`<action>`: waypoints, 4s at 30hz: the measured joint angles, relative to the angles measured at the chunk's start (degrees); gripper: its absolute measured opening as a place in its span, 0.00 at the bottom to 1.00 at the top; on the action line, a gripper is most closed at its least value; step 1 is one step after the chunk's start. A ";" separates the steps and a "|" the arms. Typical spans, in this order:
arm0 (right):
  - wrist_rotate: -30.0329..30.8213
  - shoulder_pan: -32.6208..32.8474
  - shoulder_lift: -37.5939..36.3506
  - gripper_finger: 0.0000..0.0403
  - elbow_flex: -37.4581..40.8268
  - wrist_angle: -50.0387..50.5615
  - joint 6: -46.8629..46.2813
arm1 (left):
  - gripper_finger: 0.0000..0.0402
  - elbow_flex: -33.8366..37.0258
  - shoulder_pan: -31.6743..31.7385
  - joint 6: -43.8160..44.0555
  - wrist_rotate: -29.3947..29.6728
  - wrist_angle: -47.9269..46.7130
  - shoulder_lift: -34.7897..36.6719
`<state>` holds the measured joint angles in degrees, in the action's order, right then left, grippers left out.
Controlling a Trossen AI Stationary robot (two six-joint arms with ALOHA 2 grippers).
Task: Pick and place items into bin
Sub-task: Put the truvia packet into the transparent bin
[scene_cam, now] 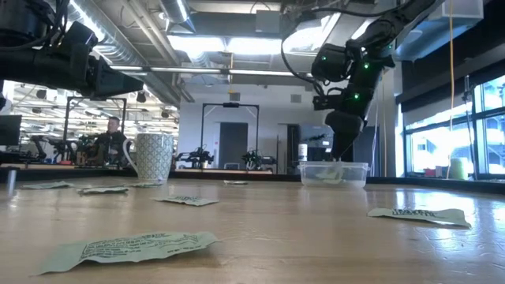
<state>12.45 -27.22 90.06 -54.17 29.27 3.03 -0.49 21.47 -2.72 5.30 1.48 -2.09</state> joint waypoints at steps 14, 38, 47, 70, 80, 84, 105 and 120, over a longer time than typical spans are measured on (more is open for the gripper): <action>-12.91 4.36 1.03 0.34 -3.28 -25.18 5.75 | 0.20 0.00 0.00 0.00 0.00 0.00 0.00; -13.20 7.28 29.33 0.34 -22.62 -24.68 3.28 | 0.20 0.00 0.00 0.00 -0.06 0.00 -0.04; -9.54 7.28 34.34 0.34 -25.35 -23.18 3.30 | 0.20 0.00 0.01 -0.02 -0.28 0.00 -0.04; -7.84 7.19 32.85 0.02 -25.35 -17.46 4.87 | 0.20 0.00 0.00 -0.02 -0.26 0.00 -0.04; -8.02 8.30 20.23 0.04 -25.22 1.03 5.20 | 0.20 0.00 0.01 -0.02 -0.32 -0.02 -0.07; -8.02 8.37 14.18 0.04 -24.49 6.28 5.20 | 0.20 0.00 0.00 -0.02 -0.35 -0.02 -0.07; -6.74 0.63 1.84 0.05 -2.40 -1.47 0.17 | 0.20 0.00 0.02 0.48 -0.39 -0.04 -0.44; -1.92 -0.42 1.86 0.05 -1.46 -2.50 -1.27 | 0.20 0.00 0.00 0.52 -0.39 -0.04 -0.44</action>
<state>10.52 -27.64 91.92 -55.64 26.76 1.76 -0.49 21.48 -2.20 4.91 1.43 -2.52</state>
